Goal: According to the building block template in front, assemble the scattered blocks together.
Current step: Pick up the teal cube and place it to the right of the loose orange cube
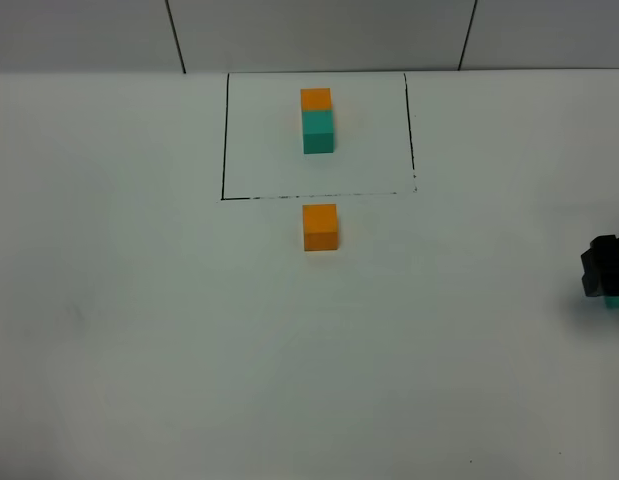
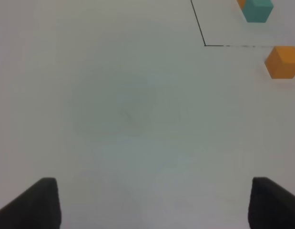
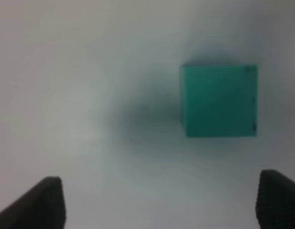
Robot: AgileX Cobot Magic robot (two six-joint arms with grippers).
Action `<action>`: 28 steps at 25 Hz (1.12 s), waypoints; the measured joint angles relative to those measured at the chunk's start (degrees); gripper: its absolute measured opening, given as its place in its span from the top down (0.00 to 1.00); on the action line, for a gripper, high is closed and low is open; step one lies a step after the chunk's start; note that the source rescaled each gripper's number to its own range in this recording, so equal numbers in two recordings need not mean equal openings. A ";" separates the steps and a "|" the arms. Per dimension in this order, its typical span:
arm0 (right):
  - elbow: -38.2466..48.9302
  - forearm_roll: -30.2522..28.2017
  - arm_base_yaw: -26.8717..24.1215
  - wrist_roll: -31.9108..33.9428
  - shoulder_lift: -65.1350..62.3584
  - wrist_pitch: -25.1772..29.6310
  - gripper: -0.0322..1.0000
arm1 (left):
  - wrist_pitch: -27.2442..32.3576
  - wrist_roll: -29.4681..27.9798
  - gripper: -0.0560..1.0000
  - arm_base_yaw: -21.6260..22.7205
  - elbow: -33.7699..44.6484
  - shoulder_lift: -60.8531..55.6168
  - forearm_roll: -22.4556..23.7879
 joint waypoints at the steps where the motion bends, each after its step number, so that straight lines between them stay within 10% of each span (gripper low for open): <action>1: 0.00 0.42 -0.36 -1.13 0.93 -0.64 0.34 | 0.00 0.00 0.30 0.00 0.00 0.00 0.00; 28: -5.73 -0.88 -4.68 -4.53 17.55 -5.37 0.42 | 0.00 0.00 0.30 0.00 0.00 0.00 0.00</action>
